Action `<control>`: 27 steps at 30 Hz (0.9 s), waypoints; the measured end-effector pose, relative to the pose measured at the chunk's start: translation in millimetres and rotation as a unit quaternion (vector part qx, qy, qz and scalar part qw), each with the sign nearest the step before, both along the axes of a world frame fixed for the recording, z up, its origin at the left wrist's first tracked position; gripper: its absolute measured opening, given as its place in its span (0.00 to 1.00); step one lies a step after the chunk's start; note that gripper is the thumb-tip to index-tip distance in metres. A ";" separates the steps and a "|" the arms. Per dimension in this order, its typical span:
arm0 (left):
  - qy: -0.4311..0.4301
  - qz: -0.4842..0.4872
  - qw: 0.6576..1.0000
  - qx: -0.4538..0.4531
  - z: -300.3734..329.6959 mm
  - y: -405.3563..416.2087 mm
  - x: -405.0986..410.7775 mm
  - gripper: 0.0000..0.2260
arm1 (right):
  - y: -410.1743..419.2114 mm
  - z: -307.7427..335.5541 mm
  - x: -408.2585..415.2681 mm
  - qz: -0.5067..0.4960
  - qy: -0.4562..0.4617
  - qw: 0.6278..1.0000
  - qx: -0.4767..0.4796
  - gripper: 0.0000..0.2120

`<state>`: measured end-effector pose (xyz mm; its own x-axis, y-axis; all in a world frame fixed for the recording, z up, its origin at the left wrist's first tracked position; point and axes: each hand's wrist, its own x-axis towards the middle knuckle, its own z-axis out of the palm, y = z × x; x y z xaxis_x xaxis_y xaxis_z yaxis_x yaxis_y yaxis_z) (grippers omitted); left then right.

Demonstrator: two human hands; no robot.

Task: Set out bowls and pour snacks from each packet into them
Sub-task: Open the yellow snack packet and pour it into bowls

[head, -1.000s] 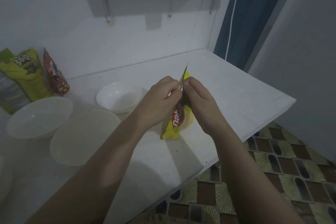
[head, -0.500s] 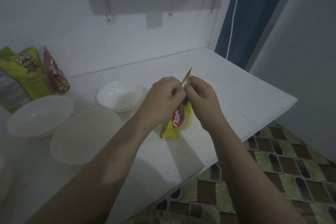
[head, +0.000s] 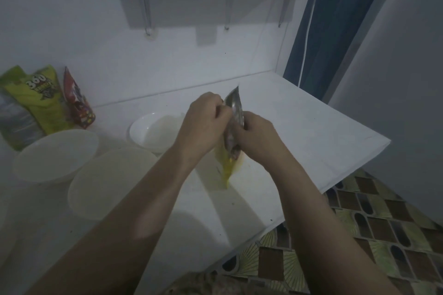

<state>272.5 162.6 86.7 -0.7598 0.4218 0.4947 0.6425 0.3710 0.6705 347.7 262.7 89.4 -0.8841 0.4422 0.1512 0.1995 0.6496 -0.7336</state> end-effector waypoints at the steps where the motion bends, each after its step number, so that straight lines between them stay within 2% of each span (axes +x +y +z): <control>1: 0.005 0.017 1.000 0.004 1.4 -2.4 -2.9 0.12 | 2.2 -0.1 0.4 -0.005 0.001 1.000 0.009 0.13; 5: 0.025 0.112 0.993 0.018 2.7 -16.9 -20.7 0.13 | 13.8 16.2 7.6 -0.081 0.077 0.993 0.039 0.11; 8: 0.017 0.091 0.994 0.056 6.8 -16.7 -13.6 0.12 | 5.3 27.4 9.5 -0.084 0.111 0.988 0.072 0.11; 10: -0.041 0.034 0.992 0.116 9.4 -12.2 -1.5 0.11 | -2.7 27.5 6.9 -0.081 0.130 0.986 0.066 0.12; 13: -0.202 -0.011 0.948 0.246 12.2 -13.1 4.5 0.12 | -8.3 27.3 4.9 -0.071 0.156 0.985 0.022 0.13; 16: -0.286 0.032 0.925 0.246 7.4 -26.9 -11.5 0.13 | -19.2 35.6 5.4 -0.028 0.187 0.982 -0.024 0.14; 19: -0.358 0.030 0.906 0.225 6.7 -50.5 -30.8 0.24 | -41.0 46.5 0.5 0.044 0.213 0.975 -0.052 0.13; 21: -0.369 0.039 0.899 0.234 8.5 -71.6 -44.5 0.25 | -58.3 52.9 -7.0 0.093 0.219 0.970 -0.057 0.13; 24: -0.387 0.090 0.876 0.274 9.9 -113.6 -71.9 0.18 | -90.3 63.2 -19.4 0.158 0.227 0.958 -0.068 0.13; 27: -0.389 0.089 0.856 0.328 10.6 -172.6 -100.8 0.23 | -127.2 72.3 -34.8 0.208 0.235 0.944 -0.098 0.14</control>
